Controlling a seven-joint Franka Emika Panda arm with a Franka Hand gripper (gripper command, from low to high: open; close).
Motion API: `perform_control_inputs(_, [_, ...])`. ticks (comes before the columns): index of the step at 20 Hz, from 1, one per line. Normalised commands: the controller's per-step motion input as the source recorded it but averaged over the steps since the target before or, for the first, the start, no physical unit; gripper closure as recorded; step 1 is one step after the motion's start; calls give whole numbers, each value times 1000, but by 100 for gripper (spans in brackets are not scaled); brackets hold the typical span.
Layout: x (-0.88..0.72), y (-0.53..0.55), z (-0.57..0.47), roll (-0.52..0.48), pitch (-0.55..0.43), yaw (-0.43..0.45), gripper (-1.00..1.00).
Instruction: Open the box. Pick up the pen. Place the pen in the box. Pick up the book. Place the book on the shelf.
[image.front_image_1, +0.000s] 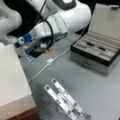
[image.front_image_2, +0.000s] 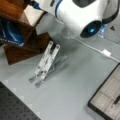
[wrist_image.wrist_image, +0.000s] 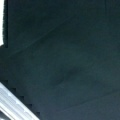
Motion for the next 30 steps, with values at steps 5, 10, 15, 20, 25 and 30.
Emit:
perform_control_inputs(5, [122, 536, 179, 266, 27, -270, -100])
perform_control_inputs(10, [400, 739, 221, 278, 65, -405, -100])
perform_control_inputs(15, [688, 861, 75, 329, 81, -540, -100])
perform_control_inputs(20, [759, 722, -248, 486, -58, -653, -100])
perform_control_inputs(25, [536, 279, -286, 642, -109, -583, -100])
perform_control_inputs(30, [266, -86, -201, 604, -117, -325, -100])
